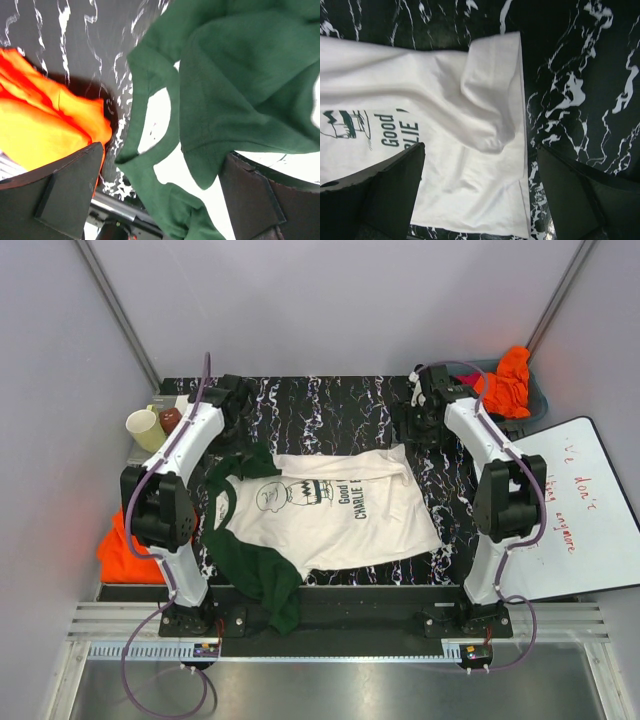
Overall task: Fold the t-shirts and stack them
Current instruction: Fold the tshirt
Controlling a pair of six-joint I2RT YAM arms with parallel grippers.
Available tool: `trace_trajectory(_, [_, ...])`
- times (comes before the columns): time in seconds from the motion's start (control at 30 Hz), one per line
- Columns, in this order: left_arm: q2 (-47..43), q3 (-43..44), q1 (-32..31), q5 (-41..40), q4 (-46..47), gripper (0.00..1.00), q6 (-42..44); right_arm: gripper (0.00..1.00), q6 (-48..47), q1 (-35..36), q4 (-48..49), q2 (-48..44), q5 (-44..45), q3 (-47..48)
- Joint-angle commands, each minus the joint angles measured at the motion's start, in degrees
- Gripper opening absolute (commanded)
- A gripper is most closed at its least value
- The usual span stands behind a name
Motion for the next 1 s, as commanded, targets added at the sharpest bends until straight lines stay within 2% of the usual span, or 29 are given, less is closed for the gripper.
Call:
trace_trajectory(0.0, [2.07,6.63,-0.19,-1.34,3.5,0.99,2.57,1.0,0.91,-0.08,1.88,7.2,-1.1,7.11])
trace_trajectory(0.1, [3.83,9.44,-0.19,-0.02,3.15,0.91,3.02,0.95,2.14,0.09,2.5,12.38,-4.44,12.56])
trace_trajectory(0.17, [2.97,8.05,-0.19,0.77,3.06,0.74,2.49,0.93,3.02,0.09,2.5,14.33,-6.28,15.8])
trace_trajectory(0.2, [2.61,5.35,-0.19,1.04,3.23,0.6,2.23,0.93,3.38,0.09,2.5,15.73,-6.56,16.69])
trace_trajectory(0.23, [2.17,4.1,-0.19,1.21,3.15,0.08,2.22,0.93,3.64,0.09,2.41,16.44,-6.99,18.18])
trace_trajectory(0.27, [1.39,2.78,-0.19,1.56,3.06,0.0,2.05,0.93,3.82,0.09,2.41,17.15,-7.35,18.81])
trace_trajectory(0.43, [-2.13,-5.91,-0.19,4.11,4.28,0.0,0.82,0.93,3.82,0.09,2.32,18.12,-9.8,20.31])
trace_trajectory(0.57, [-2.32,-7.78,-0.01,5.78,5.43,0.02,-0.15,0.93,3.73,0.09,2.06,18.91,-11.83,20.22])
trace_trajectory(0.6, [-2.05,-7.95,0.08,6.05,5.87,0.12,-0.24,0.93,3.82,0.0,2.06,18.91,-12.44,20.04])
trace_trajectory(0.7, [-0.56,-6.55,0.25,7.1,7.71,0.56,-0.06,0.93,3.91,0.35,2.06,18.91,-14.2,19.43])
trace_trajectory(0.83, [2.33,-2.87,0.51,7.1,8.68,0.8,0.73,0.9,3.38,1.23,0.83,19.96,-15.52,19.51])
trace_trajectory(0.9, [3.66,-0.23,0.69,7.1,8.6,0.88,0.99,0.89,2.86,1.84,-1.27,20.84,-15.09,19.78])
trace_trajectory(0.97, [5.15,1.01,0.96,7.02,8.59,0.91,1.0,0.89,2.41,2.29,-2.77,21.28,-12.54,19.69])
